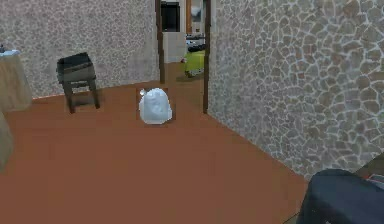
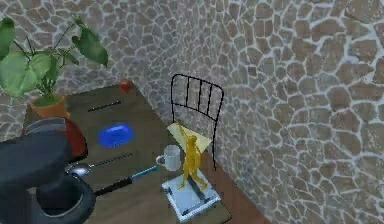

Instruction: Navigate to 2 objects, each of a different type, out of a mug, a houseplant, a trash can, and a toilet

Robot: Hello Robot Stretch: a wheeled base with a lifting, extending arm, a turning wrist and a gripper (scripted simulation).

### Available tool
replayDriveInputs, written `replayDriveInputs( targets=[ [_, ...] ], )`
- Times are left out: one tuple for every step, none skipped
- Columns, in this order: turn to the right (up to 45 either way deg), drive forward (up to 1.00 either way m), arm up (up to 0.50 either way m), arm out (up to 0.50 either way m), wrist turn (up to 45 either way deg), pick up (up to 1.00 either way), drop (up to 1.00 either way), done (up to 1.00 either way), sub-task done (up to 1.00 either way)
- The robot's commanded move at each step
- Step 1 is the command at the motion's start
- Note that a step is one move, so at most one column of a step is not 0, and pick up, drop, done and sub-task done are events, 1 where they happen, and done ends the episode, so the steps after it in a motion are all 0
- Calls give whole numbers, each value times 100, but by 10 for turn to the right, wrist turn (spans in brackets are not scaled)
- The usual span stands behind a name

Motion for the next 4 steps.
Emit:
replayDriveInputs(
  targets=[
    [-450, 0, 0, 0, 0, 0, 0, 0, 0],
    [-450, 0, 0, 0, 0, 0, 0, 0, 0],
    [-270, 0, 0, 0, 0, 0, 0, 0, 0],
    [0, 30, 0, 0, 0, 0, 0, 0, 0]
  ],
)
